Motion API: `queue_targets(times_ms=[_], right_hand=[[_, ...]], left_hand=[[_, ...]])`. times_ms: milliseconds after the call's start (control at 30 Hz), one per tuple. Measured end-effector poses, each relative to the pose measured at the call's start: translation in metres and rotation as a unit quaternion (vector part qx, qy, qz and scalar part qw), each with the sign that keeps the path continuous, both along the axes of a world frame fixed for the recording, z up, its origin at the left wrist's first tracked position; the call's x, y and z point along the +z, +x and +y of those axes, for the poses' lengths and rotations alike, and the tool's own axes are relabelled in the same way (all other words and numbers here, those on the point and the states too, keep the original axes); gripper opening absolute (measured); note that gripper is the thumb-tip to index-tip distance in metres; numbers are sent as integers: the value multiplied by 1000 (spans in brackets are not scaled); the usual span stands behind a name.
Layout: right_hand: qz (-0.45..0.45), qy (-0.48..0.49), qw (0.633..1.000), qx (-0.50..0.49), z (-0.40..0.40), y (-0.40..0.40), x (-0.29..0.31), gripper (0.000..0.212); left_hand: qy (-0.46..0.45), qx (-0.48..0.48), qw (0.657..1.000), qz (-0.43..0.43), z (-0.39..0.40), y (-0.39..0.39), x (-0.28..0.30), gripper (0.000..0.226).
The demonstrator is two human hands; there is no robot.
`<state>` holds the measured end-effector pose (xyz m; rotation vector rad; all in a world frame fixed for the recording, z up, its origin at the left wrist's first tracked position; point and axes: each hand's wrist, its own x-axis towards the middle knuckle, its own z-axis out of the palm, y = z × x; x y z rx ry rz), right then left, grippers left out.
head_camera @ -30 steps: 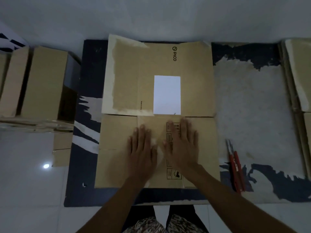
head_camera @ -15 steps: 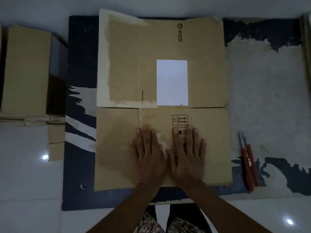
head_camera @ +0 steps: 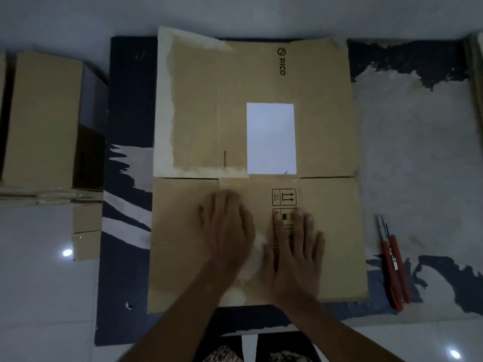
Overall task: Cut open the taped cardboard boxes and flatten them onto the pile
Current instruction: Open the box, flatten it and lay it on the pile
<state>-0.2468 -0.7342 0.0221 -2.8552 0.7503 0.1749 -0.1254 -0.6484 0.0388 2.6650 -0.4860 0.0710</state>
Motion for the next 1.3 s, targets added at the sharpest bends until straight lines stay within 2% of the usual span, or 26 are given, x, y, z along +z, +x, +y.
queue_targets(times_ms=[133,233,300,400,467,567,667,767,800,900,967,1133,1233,1300], right_hand=[[-12,1,1000,-3,-2,-1,-2,64],[-34,0,999,7,-4,1,2,63],[-46,-11,999,7,-19,21,10,51],[-89,-15,994,-56,-48,87,18,37],[-101,-3,994,-46,-67,140,19,48],[-66,28,997,19,-91,192,11,78],[-17,15,998,61,-101,199,1,82],[-7,17,998,67,-100,199,1,82],[-8,20,998,67,-101,199,2,82],[-10,18,998,66,-101,201,4,80],[-11,15,997,69,-103,201,6,80],[-15,9,996,82,-123,222,16,71],[-46,49,997,40,-148,273,20,69],[-36,55,995,71,-164,308,15,73]], left_hand=[[89,-63,994,31,-14,89,-12,59],[137,-78,986,61,-16,97,-27,60],[138,-69,987,51,-17,94,-29,58],[130,-63,988,50,-19,91,-25,58],[136,-60,987,56,-20,91,-23,59],[138,-57,988,49,-20,90,-22,59],[103,-56,993,27,-18,99,-17,52],[80,-40,996,-7,-34,135,-5,19],[72,-31,997,0,-44,154,-1,18],[73,-39,995,55,-83,219,5,55],[104,-76,988,90,-101,258,1,69],[132,-100,985,58,-107,277,-18,72],[129,-95,986,51,-110,276,-19,72],[122,-94,987,53,-111,276,-18,70]])
